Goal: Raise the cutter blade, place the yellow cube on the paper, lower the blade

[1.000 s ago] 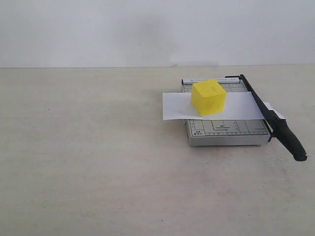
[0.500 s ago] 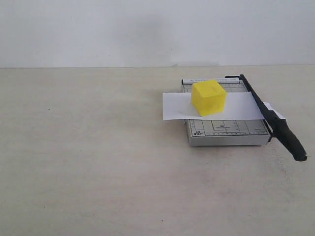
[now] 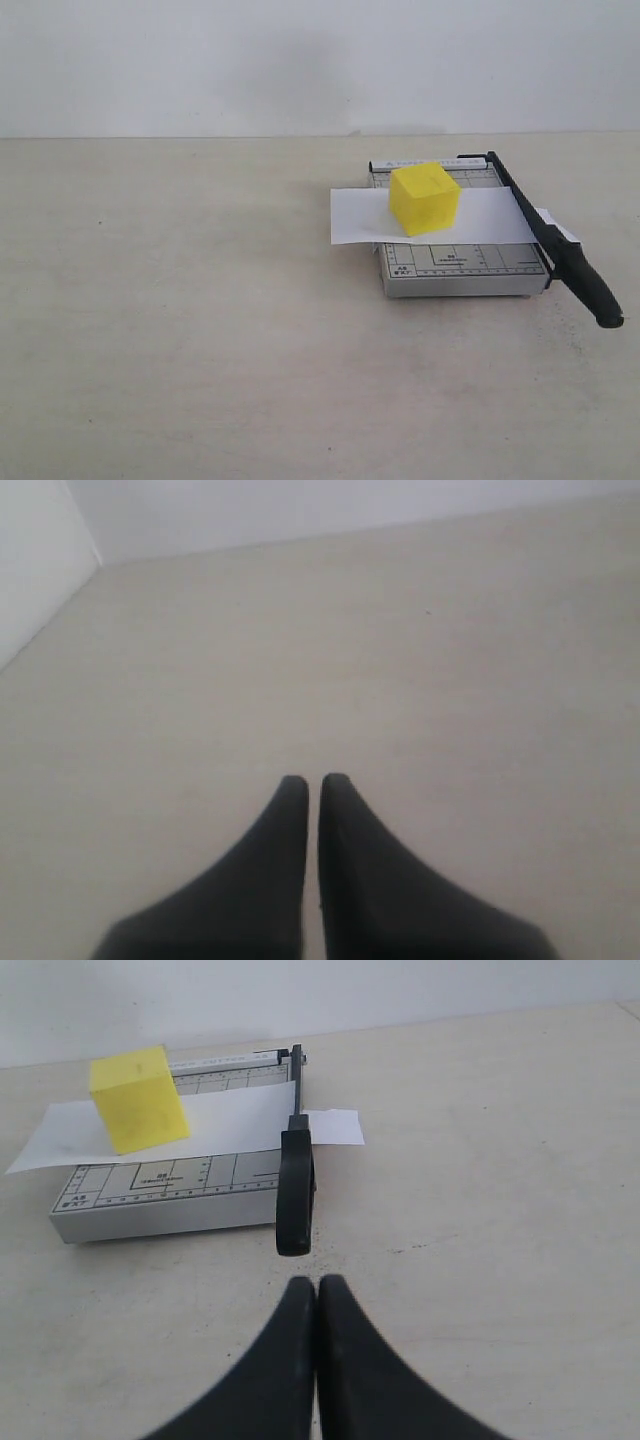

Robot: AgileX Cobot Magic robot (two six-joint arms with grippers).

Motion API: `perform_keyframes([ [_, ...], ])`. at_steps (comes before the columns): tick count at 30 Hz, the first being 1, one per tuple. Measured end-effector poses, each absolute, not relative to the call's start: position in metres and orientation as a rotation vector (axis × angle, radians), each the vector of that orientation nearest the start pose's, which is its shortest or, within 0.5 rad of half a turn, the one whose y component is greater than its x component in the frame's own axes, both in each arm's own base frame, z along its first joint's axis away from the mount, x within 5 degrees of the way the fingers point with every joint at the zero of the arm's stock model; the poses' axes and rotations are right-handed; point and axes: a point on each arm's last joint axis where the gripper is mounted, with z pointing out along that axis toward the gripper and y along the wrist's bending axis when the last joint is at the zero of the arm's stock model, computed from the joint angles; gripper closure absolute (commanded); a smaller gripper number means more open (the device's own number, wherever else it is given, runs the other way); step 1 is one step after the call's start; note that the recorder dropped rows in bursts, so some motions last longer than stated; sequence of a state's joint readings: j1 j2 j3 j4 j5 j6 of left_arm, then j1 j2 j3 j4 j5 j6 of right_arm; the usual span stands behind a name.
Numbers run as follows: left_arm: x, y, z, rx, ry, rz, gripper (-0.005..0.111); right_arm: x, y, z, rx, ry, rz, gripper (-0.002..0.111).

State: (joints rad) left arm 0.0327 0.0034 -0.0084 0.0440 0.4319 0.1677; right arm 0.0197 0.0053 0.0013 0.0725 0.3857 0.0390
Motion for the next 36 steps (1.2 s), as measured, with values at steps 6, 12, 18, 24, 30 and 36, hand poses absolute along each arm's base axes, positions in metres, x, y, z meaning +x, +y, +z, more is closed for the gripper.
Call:
perform_keyframes([
  [6, 0.0534, -0.005, 0.1839, 0.092, 1.824, 0.005, 0.102, 0.0527, 0.0035, 0.1779, 0.064, 1.875, 0.114, 0.108],
  [12, 0.053, -0.0054, 0.1822, -0.035, 1.844, -0.1, 0.102, 0.0527, 0.0035, 0.1779, 0.064, 1.875, 0.114, 0.108],
  [18, 0.053, -0.0051, 0.1812, -0.052, 1.851, -0.107, 0.102, 0.0527, 0.0035, 0.1779, 0.064, 1.875, 0.114, 0.108],
  [24, 0.053, -0.0049, 0.1812, -0.052, 1.851, -0.104, 0.102, 0.0527, 0.0035, 0.1779, 0.064, 1.875, 0.114, 0.108],
  [30, 0.053, -0.0049, 0.1812, -0.052, 1.851, -0.104, 0.102, 0.0527, 0.0035, 0.1779, 0.064, 1.875, 0.114, 0.108],
  [36, 0.053, -0.0049, 0.1812, -0.052, 1.851, -0.104, 0.102, 0.0527, 0.0035, 0.1779, 0.064, 1.875, 0.114, 0.108],
])
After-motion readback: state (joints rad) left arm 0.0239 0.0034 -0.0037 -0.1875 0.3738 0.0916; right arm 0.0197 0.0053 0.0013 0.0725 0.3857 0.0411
